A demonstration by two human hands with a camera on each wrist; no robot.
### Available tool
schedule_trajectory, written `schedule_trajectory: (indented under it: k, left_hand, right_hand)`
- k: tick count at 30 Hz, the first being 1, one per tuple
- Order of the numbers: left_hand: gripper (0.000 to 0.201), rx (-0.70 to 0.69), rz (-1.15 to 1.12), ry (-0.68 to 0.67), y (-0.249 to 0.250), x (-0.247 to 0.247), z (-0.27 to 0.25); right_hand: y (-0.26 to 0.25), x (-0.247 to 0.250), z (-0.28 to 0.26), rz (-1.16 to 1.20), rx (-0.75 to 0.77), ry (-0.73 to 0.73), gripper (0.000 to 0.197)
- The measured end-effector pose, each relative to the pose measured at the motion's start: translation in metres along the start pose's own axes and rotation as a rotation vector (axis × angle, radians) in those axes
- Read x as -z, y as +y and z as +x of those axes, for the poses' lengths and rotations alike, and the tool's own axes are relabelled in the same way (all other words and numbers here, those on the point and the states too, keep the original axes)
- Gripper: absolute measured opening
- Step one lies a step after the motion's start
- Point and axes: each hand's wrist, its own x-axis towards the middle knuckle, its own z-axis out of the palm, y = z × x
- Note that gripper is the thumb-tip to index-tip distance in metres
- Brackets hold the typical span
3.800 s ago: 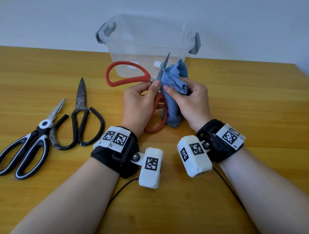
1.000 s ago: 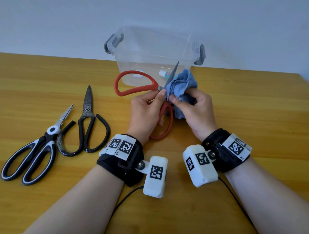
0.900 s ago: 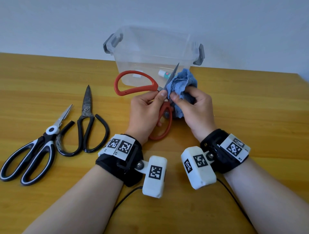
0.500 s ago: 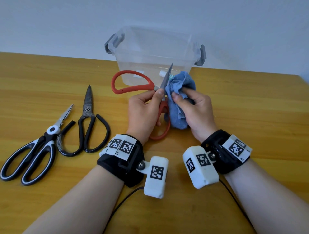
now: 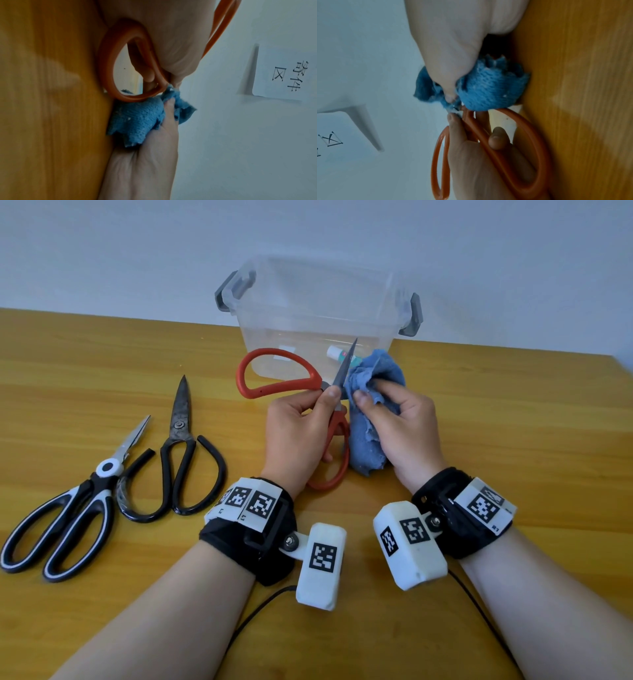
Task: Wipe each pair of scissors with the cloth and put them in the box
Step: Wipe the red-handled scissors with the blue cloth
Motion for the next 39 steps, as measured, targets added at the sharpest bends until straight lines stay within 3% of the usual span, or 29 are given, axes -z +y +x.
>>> schedule_trajectory:
  k: [3, 9, 15, 23, 28, 35, 39]
  left_hand:
    - [0.043, -0.011, 0.026, -0.010, -0.0016, 0.0006, 0.0008]
    - [0.031, 0.022, -0.013, -0.015, -0.0005, 0.0002, 0.0000]
    - [0.041, 0.009, 0.010, -0.004, -0.0027, 0.0013, 0.0022]
    - [0.034, 0.009, 0.003, 0.001, -0.0031, 0.0006, 0.0012]
    - [0.041, -0.037, 0.013, -0.016, -0.0067, 0.0018, 0.0029]
    - [0.033, 0.010, -0.024, -0.013, -0.0021, 0.0009, 0.0008]
    - [0.041, -0.023, -0.003, -0.006, -0.0052, 0.0016, 0.0026]
  right_hand:
    - [-0.0027, 0.0002, -0.0021, 0.000, -0.003, -0.061, 0.016]
    - [0.0000, -0.0008, -0.0002, -0.046, -0.005, 0.079, 0.013]
    - [-0.0047, 0.0004, -0.0032, -0.015, -0.021, -0.089, 0.013]
    - [0.0008, 0.0007, 0.0027, -0.071, -0.006, 0.105, 0.011]
    - [-0.0069, -0.0027, -0.0044, 0.006, 0.009, -0.060, 0.014]
    - [-0.0025, -0.0007, 0.0004, -0.035, 0.022, 0.105, 0.012]
    - [-0.0067, -0.0036, -0.0043, -0.012, 0.033, -0.044, 0.015]
